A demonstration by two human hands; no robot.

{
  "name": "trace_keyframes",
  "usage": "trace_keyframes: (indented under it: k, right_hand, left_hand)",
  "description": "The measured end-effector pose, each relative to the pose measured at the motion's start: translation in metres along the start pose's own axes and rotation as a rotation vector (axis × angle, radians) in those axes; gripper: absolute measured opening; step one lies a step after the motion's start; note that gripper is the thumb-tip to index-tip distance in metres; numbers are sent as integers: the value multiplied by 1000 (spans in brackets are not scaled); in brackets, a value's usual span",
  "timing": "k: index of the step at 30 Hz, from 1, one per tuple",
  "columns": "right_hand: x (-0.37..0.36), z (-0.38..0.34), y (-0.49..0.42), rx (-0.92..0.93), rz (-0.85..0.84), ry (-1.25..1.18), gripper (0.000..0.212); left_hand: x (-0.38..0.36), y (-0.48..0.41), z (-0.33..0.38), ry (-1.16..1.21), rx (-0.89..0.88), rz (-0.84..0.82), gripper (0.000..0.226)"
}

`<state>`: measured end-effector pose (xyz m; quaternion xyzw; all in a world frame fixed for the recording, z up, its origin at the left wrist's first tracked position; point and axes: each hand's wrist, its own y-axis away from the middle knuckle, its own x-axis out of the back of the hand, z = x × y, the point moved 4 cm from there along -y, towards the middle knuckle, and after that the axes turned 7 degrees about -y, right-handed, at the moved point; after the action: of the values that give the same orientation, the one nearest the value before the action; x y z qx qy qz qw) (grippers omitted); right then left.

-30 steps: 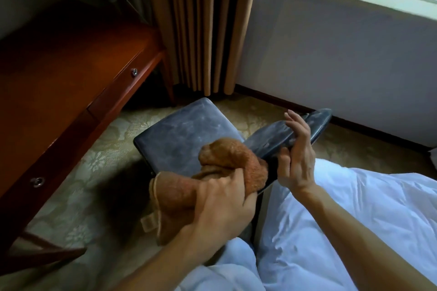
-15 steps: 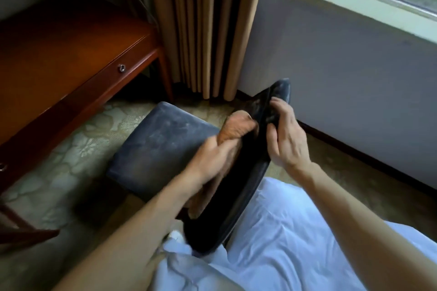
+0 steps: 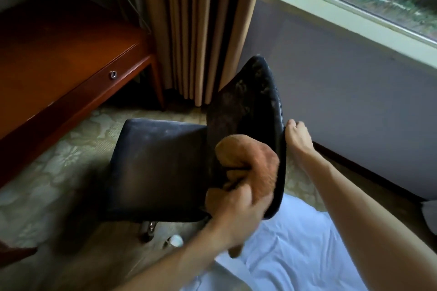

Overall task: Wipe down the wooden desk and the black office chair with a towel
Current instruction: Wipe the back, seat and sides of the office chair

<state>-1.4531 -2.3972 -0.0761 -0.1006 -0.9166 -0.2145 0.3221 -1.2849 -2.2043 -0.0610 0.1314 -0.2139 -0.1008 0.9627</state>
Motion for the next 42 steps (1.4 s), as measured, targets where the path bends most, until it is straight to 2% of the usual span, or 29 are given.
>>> trace_keyframes:
  k: [3,5,8,10,13,16,20,23,29,36,42]
  right_hand:
    - [-1,-4,-13,-30,-96,14,49]
    - [-4,-12,-23,-3,-168,15,45]
    - [-13,-21,-43,24,-222,-71,36]
    - [-19,-32,-59,34,-235,-121,33]
    - [-26,-52,-81,39,-304,-183,33]
    - [-39,-64,-115,96,-409,-134,23]
    - [-58,-90,-150,239,-517,-39,43]
    - [-68,-105,-165,211,-574,-7,48]
    - [-76,-122,-185,194,-610,-8,51]
    - [-78,-145,-192,258,-562,80,51]
    - [-80,-162,-198,330,-531,131,45]
  left_hand:
    - [-23,-18,27,-44,-159,107,47]
    - [-26,-40,38,-46,-161,196,50]
    - [-23,-83,53,81,-162,224,57]
    - [-12,-115,63,76,-160,329,55]
    - [11,-170,76,-6,-52,443,52]
    - [34,-231,90,-69,132,526,60]
    - [79,-301,97,-50,200,622,74]
    - [133,-345,86,-95,280,717,81]
    - [211,-413,61,52,447,699,101]
    - [264,-427,23,266,491,741,99]
    - [224,-405,16,21,487,783,91]
